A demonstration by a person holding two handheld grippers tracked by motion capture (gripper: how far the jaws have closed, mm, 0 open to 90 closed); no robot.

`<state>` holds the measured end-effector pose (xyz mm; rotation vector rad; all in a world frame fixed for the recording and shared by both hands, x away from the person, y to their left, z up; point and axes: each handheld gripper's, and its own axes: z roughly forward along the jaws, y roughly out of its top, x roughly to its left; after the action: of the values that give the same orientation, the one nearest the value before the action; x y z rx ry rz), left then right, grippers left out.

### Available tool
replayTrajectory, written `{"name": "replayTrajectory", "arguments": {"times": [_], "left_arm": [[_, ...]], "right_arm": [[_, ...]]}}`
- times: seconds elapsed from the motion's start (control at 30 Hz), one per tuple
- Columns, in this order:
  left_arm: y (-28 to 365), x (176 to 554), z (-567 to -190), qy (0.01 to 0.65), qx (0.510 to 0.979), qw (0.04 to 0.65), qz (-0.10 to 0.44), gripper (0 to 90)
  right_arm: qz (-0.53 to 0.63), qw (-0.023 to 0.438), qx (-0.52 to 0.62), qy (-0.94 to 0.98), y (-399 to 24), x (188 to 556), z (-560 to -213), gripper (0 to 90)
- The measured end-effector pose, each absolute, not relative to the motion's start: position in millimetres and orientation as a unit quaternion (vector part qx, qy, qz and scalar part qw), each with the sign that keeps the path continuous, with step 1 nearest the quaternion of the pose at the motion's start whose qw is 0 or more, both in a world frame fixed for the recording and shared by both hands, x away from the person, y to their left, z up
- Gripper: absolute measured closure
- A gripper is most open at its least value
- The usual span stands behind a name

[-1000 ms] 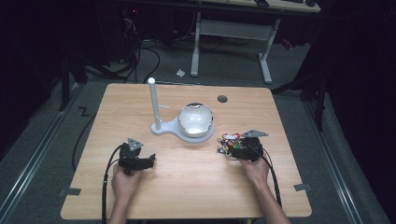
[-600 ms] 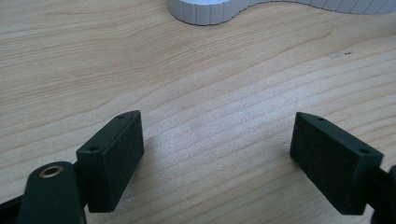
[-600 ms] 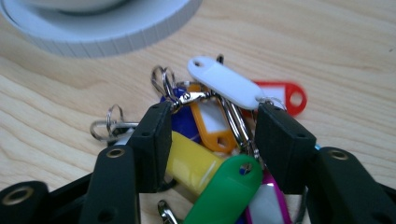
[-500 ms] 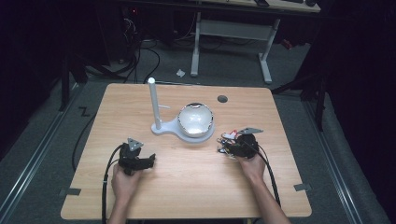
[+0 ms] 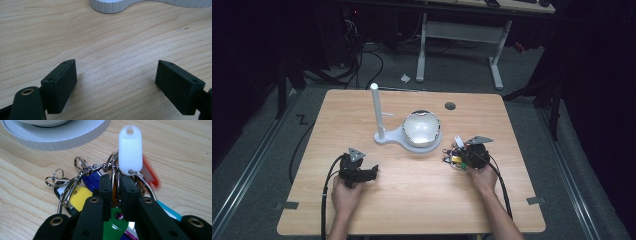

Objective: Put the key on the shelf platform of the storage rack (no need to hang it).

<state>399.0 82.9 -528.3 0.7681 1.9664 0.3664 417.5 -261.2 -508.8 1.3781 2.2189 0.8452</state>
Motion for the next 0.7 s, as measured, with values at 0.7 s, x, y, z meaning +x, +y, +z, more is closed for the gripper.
{"name": "replayTrajectory", "arguments": {"times": [0.7], "left_arm": [[83,399,-528,0.805,0.315,0.479,0.15,17.9]], "right_arm": [[0.361,0.204,0.462,0.784,-275,395,-469,84.5]]}}
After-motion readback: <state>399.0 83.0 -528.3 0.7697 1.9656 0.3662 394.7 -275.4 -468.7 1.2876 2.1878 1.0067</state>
